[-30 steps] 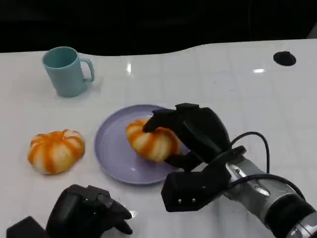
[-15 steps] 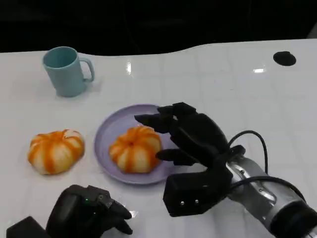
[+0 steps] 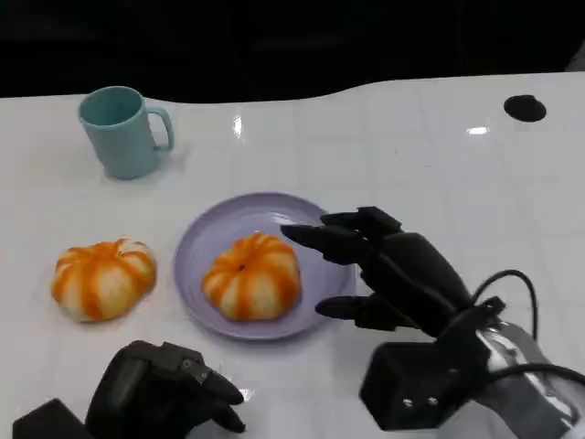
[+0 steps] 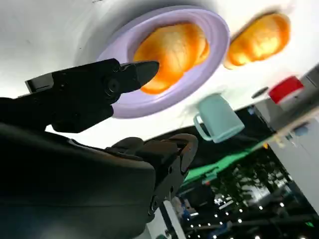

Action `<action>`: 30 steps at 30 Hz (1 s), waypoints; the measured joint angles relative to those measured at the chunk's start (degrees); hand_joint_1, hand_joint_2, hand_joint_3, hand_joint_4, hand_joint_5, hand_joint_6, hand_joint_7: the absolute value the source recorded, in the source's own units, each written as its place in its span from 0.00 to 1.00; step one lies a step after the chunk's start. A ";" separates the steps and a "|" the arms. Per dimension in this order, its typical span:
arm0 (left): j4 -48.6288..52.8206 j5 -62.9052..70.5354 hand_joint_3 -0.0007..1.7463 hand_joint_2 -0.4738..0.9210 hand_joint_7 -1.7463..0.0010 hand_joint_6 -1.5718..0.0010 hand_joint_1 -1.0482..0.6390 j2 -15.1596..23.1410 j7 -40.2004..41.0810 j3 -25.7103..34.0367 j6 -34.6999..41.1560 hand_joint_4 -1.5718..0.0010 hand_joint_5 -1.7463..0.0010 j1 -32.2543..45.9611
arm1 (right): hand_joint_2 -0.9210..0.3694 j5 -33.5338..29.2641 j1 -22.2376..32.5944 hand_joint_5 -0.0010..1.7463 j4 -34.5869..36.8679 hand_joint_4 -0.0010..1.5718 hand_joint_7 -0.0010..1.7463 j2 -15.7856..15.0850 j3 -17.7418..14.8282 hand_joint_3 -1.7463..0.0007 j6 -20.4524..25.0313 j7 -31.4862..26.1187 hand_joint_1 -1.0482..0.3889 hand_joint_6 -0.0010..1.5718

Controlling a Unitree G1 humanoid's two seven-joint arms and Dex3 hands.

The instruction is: Grasp the bread from the table and place it into the plate.

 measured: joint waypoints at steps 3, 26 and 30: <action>-0.01 0.01 0.00 0.98 0.87 0.00 0.00 -0.01 0.08 0.01 0.14 0.08 0.63 0.00 | 0.00 4.19 3.14 0.35 -3.16 0.18 0.04 -1.07 -2.25 0.98 -2.25 2.27 0.58 0.37; -0.03 0.03 0.00 0.98 0.87 0.00 0.00 -0.07 0.45 0.00 0.68 0.08 0.63 -0.06 | 0.13 36.50 24.59 0.86 -19.36 0.43 0.69 -2.38 -14.73 0.61 0.02 25.59 0.64 0.44; 0.00 0.00 0.00 0.98 0.87 0.00 0.00 -0.06 0.44 0.04 0.67 0.08 0.63 -0.07 | 0.19 36.36 27.17 0.89 -21.01 0.47 0.73 -2.63 -15.40 0.50 0.80 26.39 0.65 0.47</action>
